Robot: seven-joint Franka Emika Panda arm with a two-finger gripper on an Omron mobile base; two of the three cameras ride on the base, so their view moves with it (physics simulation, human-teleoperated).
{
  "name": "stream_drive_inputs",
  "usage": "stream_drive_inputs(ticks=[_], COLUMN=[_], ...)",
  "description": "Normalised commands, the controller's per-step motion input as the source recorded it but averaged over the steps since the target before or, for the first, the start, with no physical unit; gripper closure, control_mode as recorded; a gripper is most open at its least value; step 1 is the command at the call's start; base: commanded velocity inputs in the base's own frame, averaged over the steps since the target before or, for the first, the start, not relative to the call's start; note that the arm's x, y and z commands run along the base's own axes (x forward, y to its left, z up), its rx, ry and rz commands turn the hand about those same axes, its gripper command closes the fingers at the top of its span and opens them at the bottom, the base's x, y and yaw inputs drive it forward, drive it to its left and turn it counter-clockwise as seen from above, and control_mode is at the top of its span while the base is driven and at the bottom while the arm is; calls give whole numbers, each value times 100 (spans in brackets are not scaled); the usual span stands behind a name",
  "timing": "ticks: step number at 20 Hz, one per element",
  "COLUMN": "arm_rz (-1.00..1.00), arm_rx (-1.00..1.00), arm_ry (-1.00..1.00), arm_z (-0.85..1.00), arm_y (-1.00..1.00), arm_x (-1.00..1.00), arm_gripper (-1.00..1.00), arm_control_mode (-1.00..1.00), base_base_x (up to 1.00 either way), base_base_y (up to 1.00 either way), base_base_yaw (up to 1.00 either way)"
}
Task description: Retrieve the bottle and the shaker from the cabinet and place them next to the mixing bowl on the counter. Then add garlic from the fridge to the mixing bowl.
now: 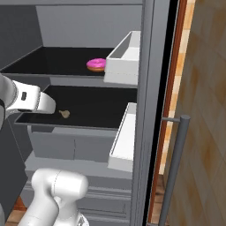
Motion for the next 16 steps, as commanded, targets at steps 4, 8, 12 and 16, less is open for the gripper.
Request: stream_drive_inputs(ticks=[4, 8, 12, 16], arm_rz=[0, 0, 0, 0], arm_rx=[0, 0, 0, 0], arm_ry=[0, 0, 0, 15], arm_z=[0, 0, 0, 0], arm_y=[0, 0, 0, 0], arm_x=[0, 0, 0, 11], arm_gripper=[-100, -100, -100, -100], arm_control_mode=[100, 100, -100, -100], base_base_x=[0, 0, 0, 0], base_base_y=[0, 0, 0, 0], base_base_yaw=[0, 0, 0, 0])
